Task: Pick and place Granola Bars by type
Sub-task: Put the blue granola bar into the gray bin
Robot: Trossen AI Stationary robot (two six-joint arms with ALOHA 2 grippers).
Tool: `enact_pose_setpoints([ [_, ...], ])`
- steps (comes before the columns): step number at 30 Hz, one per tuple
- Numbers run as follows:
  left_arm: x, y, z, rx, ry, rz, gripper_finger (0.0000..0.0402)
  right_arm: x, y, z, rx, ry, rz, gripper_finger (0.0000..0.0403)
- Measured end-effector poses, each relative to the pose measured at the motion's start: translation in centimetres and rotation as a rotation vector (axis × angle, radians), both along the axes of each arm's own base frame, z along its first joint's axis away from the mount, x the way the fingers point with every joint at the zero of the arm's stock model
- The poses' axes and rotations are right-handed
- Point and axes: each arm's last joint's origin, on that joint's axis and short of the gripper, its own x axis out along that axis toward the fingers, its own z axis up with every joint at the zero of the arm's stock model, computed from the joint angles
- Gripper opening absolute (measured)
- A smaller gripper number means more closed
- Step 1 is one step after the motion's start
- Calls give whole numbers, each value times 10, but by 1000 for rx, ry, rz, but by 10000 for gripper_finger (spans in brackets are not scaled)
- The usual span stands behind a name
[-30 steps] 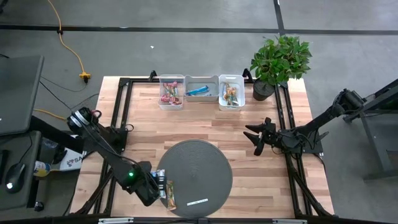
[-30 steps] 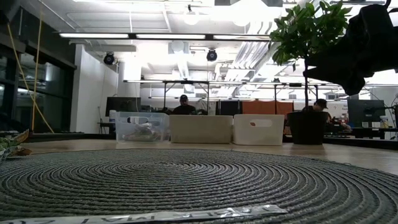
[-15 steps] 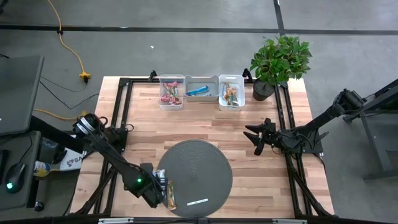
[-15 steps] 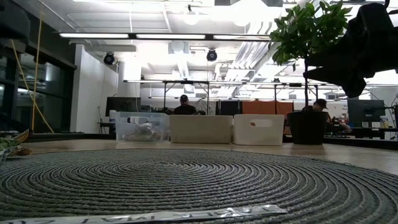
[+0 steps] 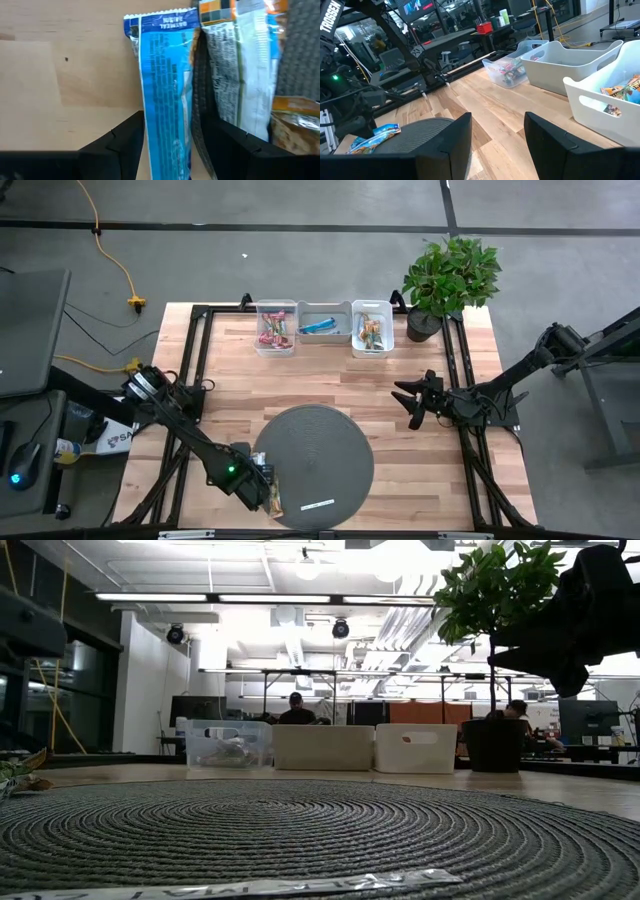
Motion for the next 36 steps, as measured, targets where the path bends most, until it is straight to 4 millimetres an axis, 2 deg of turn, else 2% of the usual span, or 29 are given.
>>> enact_pose_setpoints([
  [7, -2, 1, -5, -10, 7, -2, 185, 0, 0, 0, -8, 3, 0, 165],
  [18, -3, 1, -5, -15, 14, -4, 87, 0, 0, 0, -11, 5, 0, 165],
  [22, -3, 2, -3, -22, 13, -5, 64, 0, 0, -1, -13, 10, 0, 165],
  [30, -5, 5, 19, -32, -62, -25, 57, 0, 0, -2, -20, 21, 0, 165],
  [36, -10, 20, 48, 126, -268, -55, 57, 0, 0, -2, -21, 24, 1, 165],
])
